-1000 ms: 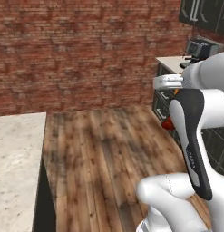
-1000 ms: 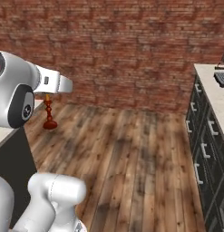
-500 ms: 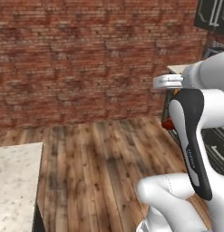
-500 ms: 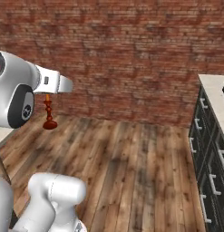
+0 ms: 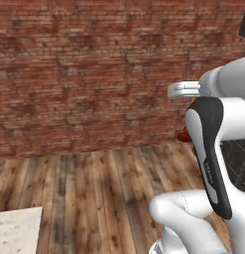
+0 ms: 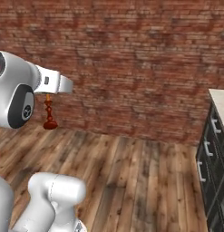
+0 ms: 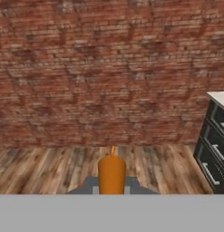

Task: Get the candle and the liquor from the cabinet and move them to the dining counter.

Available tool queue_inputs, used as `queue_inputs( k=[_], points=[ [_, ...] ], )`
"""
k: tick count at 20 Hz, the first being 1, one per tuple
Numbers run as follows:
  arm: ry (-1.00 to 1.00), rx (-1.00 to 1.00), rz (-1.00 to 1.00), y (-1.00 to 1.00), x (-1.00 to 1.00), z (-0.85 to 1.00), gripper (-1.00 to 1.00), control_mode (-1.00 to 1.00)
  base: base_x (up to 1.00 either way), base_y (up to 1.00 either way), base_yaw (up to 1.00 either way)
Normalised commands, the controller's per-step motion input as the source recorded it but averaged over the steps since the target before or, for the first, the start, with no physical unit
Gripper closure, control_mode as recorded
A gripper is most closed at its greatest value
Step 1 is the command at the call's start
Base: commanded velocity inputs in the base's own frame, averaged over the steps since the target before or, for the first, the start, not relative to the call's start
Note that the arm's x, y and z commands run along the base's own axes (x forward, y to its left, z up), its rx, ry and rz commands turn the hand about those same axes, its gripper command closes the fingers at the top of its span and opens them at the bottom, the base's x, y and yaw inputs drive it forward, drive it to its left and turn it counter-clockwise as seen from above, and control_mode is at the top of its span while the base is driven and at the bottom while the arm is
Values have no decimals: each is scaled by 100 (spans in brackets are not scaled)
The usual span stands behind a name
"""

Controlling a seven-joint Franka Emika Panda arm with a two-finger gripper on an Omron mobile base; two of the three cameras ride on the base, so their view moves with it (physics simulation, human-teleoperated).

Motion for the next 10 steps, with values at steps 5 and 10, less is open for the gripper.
queue_inputs(
  k=[5, 10],
  points=[
    [0, 0, 0, 0, 0, 0, 100, 100, 100, -15, 38],
    [0, 0, 0, 0, 0, 0, 100, 100, 89, -4, 79]
  ],
)
